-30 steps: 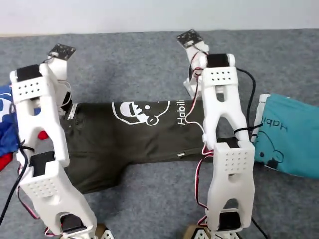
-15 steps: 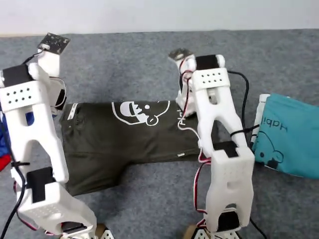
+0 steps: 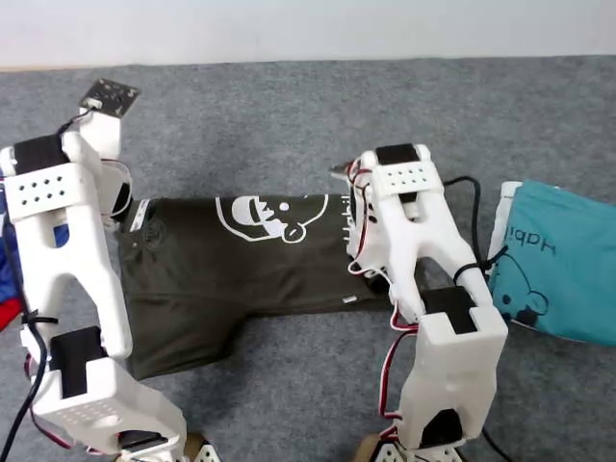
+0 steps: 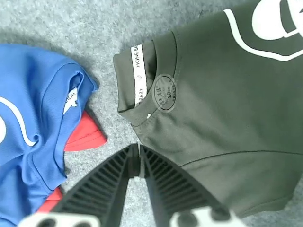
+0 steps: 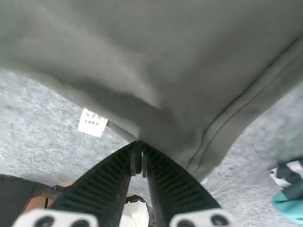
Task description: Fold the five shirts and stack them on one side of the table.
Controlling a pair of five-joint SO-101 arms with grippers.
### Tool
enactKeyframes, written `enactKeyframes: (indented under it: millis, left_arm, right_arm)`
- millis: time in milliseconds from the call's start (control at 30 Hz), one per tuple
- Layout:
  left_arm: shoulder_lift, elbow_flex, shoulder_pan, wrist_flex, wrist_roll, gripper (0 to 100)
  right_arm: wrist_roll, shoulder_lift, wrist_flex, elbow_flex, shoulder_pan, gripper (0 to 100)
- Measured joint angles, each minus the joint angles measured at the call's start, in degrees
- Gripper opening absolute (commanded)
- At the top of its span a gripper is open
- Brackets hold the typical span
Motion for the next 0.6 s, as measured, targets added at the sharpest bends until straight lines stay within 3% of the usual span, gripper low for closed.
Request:
enactKeyframes:
  millis: [300,600]
  left_arm:
    - [0.0,0.2,0.0,0.0,0.0,0]
    - [-0.1,1.3,0.0,-0.1,0.0,0]
  right_arm:
    - [1.8,5.7,-3.6,3.7,6.2,0.9]
    - [2.8,0.0,0.6,0.5,5.0,0.9]
